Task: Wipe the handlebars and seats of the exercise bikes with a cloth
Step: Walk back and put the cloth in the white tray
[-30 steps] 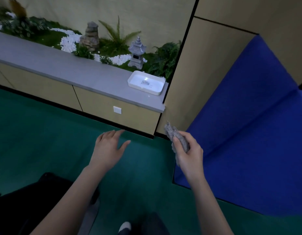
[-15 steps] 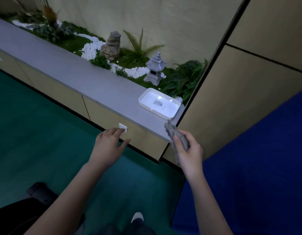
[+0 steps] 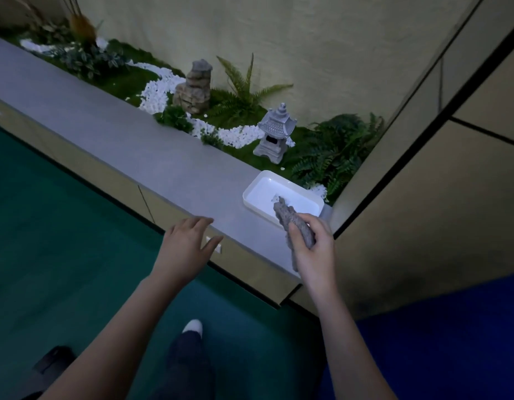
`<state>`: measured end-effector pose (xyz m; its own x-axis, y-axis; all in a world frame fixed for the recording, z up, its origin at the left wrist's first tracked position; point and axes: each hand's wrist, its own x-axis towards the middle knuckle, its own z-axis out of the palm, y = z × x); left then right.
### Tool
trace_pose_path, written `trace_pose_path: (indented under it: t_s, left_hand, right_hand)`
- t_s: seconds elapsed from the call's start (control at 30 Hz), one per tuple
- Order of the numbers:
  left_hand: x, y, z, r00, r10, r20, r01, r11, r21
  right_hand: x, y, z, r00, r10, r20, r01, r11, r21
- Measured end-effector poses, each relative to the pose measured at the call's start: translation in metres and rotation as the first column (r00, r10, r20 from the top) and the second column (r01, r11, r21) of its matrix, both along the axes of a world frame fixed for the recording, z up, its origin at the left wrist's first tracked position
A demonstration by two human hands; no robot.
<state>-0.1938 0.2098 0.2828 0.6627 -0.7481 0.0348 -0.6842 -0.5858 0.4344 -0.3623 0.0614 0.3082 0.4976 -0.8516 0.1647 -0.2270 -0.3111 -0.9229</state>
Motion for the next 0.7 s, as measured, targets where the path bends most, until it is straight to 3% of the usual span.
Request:
trace_pose_path:
  t_s: [0.33,0.7]
  left_hand:
    - [0.136,-0.094,0.000,0.987,-0.153,-0.045,0.152,0.988,-0.033]
    - [0.163,-0.209,-0.007,0.949,-0.260,-0.176,0.246,0.965,-0.096]
  right_hand:
    - [0.121,-0.048,-0.002,0.980,-0.201,-0.015,0.200,0.980,-0.013]
    - [0.165,-0.131,-0.001,0.965,-0.261,0.021,0.256,0.958,0.125]
